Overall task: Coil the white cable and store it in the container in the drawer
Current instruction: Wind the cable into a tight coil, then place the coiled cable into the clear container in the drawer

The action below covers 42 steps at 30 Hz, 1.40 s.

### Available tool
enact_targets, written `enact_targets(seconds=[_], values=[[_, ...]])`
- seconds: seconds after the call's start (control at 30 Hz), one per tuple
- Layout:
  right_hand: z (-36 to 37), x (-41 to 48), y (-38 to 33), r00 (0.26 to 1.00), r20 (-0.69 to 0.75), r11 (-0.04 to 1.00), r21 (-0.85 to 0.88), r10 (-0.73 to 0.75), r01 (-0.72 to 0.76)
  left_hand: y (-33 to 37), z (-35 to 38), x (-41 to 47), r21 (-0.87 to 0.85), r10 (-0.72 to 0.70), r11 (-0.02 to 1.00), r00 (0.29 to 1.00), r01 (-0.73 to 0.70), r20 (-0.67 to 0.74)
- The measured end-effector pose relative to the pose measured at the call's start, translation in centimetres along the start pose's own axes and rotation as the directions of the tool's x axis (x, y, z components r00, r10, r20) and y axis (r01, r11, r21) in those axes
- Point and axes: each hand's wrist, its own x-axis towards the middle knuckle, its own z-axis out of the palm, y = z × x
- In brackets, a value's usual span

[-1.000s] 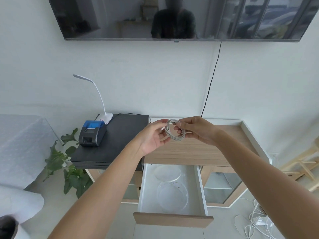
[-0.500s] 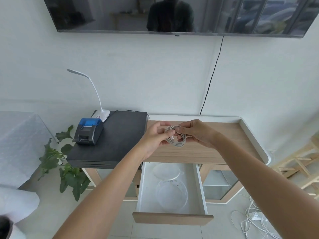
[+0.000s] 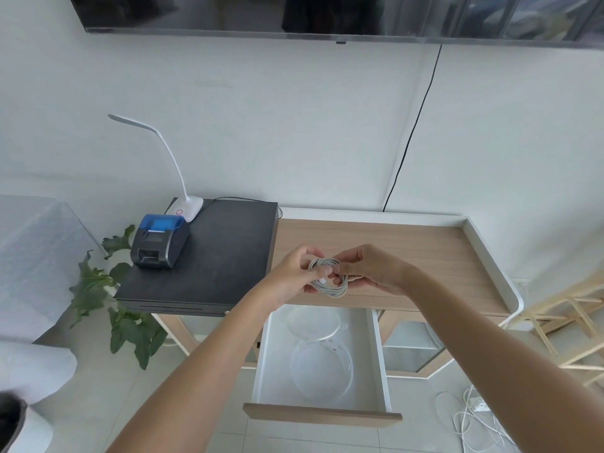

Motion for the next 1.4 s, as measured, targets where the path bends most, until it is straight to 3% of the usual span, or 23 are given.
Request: enact_targets(seconds=[0.1, 0.17, 0.27, 0.37, 0.47, 0.57, 0.7, 0.9, 1.2, 1.4], values=[[-0.9, 0.4, 0.9, 0.998, 0.056, 0.999, -0.018, 0.038, -0.037, -0.8, 0.0, 0.6, -0.021, -0.075, 0.997, 0.986, 0.079, 0.152], [-1.2, 0.7, 1.9, 0.996, 0.066, 0.998, -0.026, 0.059, -0.057, -1.4, 0.5, 1.2, 0.148, -0.058, 0.988, 0.985, 0.034, 0.162], [-1.3, 1.6, 3.7, 0.995, 0.033, 0.996, -0.002, 0.092, -0.092, -2.8, 1.6, 2.3, 0.376, -0.016, 0.926, 0.999, -0.003, 0.049], [-1.4, 2.5, 5.2, 0.994, 0.028, 0.994, -0.016, 0.104, -0.104, -5.1, 2.7, 3.0, 0.461, 0.033, 0.888, 0.995, 0.014, -0.093], [-1.1, 3.3, 6.9, 0.995, -0.005, 0.994, 0.032, 0.103, -0.103, -7.5, 3.2, 3.3, 0.417, 0.026, 0.908, 0.984, 0.050, -0.174], [-0.7, 4.1, 8.7, 0.990, -0.076, 0.993, 0.020, 0.122, -0.120, -9.6, 3.4, 3.5, 0.416, 0.013, 0.909, 0.992, 0.039, -0.123], [-0.5, 5.1, 11.4, 0.978, -0.112, 0.983, -0.032, 0.175, -0.180, -12.1, 3.3, 3.2, 0.245, -0.141, 0.959, 0.990, 0.139, -0.007], [-0.2, 6.3, 16.4, 0.942, -0.145, 0.953, 0.065, 0.303, -0.296, -16.8, 3.3, 3.6, -0.002, -0.328, 0.945, 0.944, 0.328, 0.048], [2.6, 7.2, 25.3, 0.826, -0.182, 0.818, 0.361, 0.533, -0.448, -26.0, 5.6, 5.6, 0.066, -0.446, 0.882, 0.873, 0.466, -0.198], [4.1, 8.2, 30.9, 0.771, -0.257, 0.808, 0.290, 0.582, -0.513, -30.6, 7.7, 7.1, 0.248, -0.450, 0.802, 0.823, 0.543, -0.346]])
